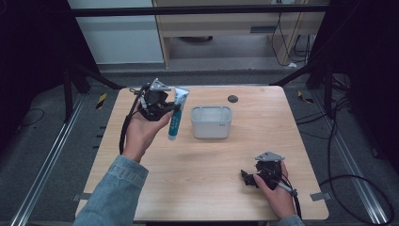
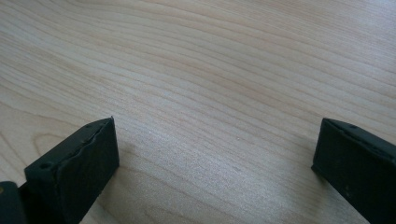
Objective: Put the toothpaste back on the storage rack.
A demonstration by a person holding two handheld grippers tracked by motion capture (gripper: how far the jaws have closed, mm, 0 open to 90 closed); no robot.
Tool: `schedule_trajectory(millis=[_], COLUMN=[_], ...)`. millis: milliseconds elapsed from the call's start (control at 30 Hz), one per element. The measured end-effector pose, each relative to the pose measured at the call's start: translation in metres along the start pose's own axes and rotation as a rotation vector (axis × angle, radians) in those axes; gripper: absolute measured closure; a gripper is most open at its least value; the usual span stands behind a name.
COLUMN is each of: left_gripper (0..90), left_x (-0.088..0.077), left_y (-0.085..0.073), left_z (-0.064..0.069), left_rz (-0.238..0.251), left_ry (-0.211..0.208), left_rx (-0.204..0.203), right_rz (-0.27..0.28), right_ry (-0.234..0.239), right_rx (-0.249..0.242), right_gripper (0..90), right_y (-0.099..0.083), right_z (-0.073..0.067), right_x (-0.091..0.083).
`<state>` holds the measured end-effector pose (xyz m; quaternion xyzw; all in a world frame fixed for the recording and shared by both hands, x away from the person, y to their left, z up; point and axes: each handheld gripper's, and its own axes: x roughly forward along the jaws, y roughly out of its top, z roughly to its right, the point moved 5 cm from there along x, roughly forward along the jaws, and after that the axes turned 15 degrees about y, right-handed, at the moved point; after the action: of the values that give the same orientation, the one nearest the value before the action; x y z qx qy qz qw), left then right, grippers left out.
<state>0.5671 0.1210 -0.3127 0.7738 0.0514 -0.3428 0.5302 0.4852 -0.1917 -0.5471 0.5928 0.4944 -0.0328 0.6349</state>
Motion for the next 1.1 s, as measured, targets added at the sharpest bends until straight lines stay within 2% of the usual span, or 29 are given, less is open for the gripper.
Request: schedule_trajectory(millis=[500,633,733,767,1100], left_gripper=[81.0,81.0,81.0,81.0,80.9], left_x=[-0.004,-0.007,-0.007,-0.007,-0.004], left_y=[0.03,0.037,0.04,0.041,0.053], left_z=[0.015,0.018,0.021,0.022,0.03], left_rz=[0.049,0.069,0.075,0.073,0.084], left_ry=[-0.018,-0.019,-0.017,-0.017,-0.017], left_rx=[0.025,0.016,0.018,0.023,0.035], right_rz=[0.001,0.001,-0.004,-0.005,-0.001], right_ry=[0.0,0.0,-0.003,-0.009,-0.009], right_rx=[0.002,0.001,-0.006,-0.022,-0.007], right_gripper=[0.4,0.4,0.4,0.4,0.4], right_y=[0.0,0.0,0.0,0.0,0.0], right_z=[0.0,0.0,0.0,0.002,0.001], right_x=[0.0,0.0,0.0,0.0,0.0])
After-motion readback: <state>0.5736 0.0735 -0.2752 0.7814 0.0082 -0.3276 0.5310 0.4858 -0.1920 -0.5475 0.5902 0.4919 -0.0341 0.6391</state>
